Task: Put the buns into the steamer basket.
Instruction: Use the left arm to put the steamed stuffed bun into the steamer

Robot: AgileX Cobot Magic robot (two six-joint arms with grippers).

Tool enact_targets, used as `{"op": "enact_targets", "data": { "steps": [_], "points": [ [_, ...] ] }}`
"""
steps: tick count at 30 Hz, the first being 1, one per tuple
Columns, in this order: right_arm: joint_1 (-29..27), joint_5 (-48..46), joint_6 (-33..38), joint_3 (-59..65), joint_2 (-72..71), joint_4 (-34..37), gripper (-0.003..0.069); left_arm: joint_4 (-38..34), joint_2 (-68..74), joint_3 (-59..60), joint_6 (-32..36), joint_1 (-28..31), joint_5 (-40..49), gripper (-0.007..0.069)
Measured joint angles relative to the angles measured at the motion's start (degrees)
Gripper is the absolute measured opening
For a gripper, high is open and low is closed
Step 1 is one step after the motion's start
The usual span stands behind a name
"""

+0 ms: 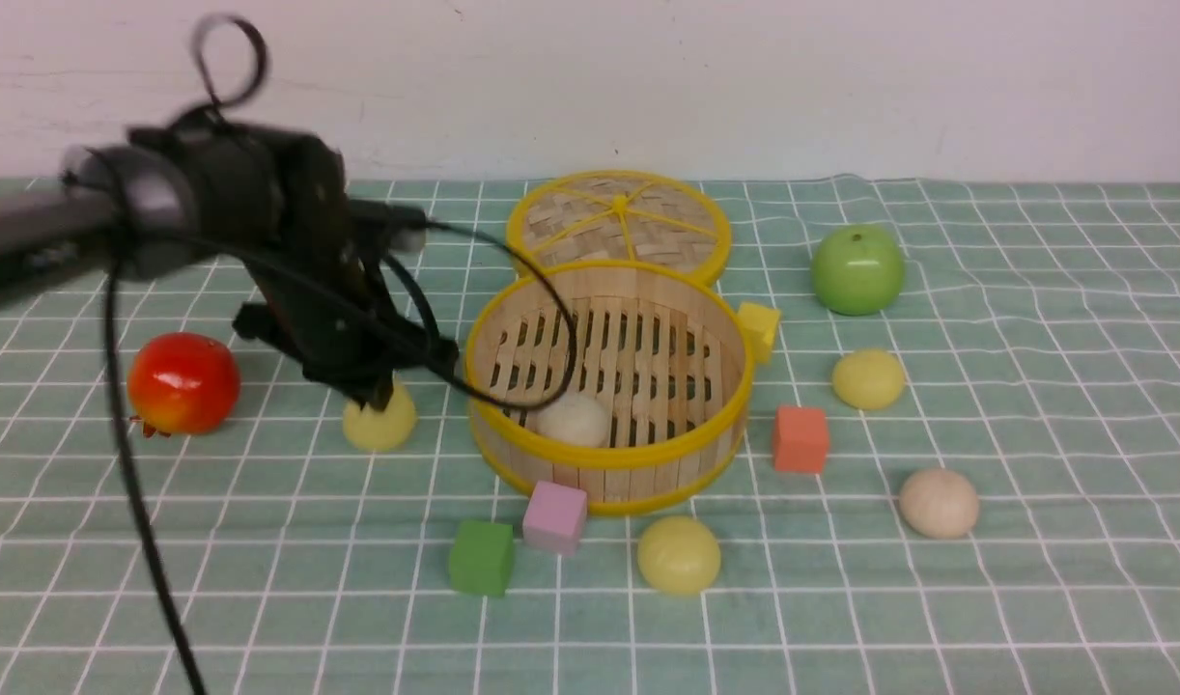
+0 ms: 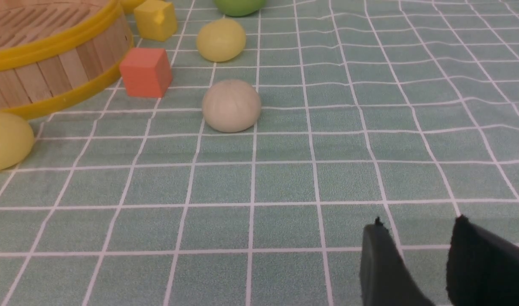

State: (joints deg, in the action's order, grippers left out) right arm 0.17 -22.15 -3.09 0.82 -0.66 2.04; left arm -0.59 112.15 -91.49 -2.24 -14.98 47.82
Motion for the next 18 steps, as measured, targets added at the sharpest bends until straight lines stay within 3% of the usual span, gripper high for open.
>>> {"op": "enact_targets", "data": {
  "steps": [9,18],
  "points": [
    [0.0,0.0,0.0,0.0,0.0,0.0,0.024,-15.43,-4.61,-0.61,14.59,-6.09,-7.65,-0.0013],
    [0.0,0.0,0.0,0.0,0.0,0.0,0.024,-14.09,4.1,-0.44,15.97,-6.25,-20.59,-0.0001]
  ]
}}
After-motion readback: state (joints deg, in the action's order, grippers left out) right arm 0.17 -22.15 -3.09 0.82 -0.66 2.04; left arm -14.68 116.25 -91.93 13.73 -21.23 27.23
